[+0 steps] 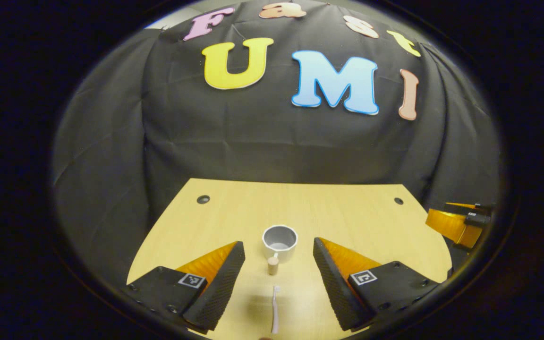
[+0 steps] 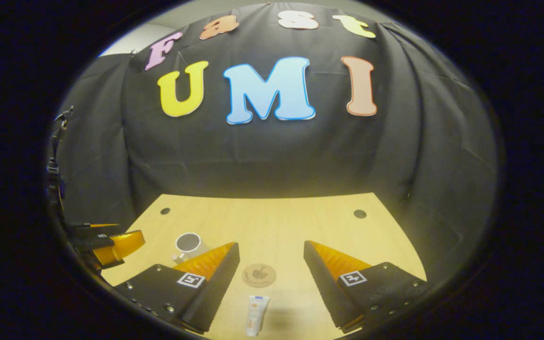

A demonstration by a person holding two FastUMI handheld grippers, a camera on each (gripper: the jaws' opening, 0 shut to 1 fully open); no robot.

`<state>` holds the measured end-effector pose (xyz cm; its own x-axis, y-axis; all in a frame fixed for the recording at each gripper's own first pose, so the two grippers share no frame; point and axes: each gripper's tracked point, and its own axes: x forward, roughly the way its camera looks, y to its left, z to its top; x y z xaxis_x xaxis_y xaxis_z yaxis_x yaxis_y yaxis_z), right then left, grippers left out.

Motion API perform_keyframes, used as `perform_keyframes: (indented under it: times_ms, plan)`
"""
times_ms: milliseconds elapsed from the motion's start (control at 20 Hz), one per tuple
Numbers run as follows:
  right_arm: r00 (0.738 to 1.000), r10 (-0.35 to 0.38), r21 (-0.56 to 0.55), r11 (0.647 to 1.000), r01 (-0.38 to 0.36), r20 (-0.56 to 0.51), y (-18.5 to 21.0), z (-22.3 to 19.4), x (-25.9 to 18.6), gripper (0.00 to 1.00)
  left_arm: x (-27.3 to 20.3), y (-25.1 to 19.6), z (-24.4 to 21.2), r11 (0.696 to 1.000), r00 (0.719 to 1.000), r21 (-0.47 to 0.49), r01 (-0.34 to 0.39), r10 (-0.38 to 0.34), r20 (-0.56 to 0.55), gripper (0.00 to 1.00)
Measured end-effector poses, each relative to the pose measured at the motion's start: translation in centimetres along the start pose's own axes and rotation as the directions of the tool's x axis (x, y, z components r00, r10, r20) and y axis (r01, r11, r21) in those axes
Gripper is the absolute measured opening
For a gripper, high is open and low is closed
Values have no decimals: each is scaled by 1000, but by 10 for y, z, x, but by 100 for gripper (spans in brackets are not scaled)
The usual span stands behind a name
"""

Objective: Put the toothbrush and toothpaste on the desktop into the cup, then pick up the cup and place it on the coaster on the desktop.

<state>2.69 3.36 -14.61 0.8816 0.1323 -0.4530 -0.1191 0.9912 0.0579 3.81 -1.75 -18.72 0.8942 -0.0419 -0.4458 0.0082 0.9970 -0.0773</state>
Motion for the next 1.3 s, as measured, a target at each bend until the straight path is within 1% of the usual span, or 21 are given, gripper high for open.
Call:
perform_keyframes:
  times_ms: [150,300,450,650,800,950,1000,1050,1100,1150,1300]
  plan:
    - [994,22,36,999,-19,-103,5,-34,6,88,13,1,-39,1000,995,-9,3,-4,-101,95]
    - [974,42,70,997,-27,-222,10,-69,9,90,25,4,-78,1000,981,10,0,2,-196,96]
    - [949,44,76,997,-21,-311,12,-98,15,90,40,2,-113,1000,960,15,3,1,-282,95]
    - [917,46,81,997,-15,-395,14,-132,21,90,42,5,-150,1000,923,-9,-5,1,-385,96]
    - [884,45,63,998,-18,-465,14,-156,23,90,43,12,-171,1000,890,-17,-11,2,-456,97]
    - [839,46,36,999,-32,-543,19,-189,24,90,45,15,-194,1000,858,-14,-14,5,-514,96]
    - [828,49,33,999,-37,-559,21,-197,23,92,46,16,-203,1000,847,-11,-16,8,-531,96]
    - [818,50,30,999,-41,-573,23,-206,25,90,47,16,-210,1000,839,-11,-16,8,-544,96]
    - [809,50,27,999,-43,-586,24,-213,25,90,47,16,-217,1000,830,-11,-15,7,-558,100]
    - [799,49,22,999,-45,-600,25,-220,24,90,46,15,-223,1000,821,-11,-15,6,-571,97]
    - [771,44,8,999,-50,-636,26,-238,25,90,50,15,-245,1000,792,-13,-19,7,-610,97]
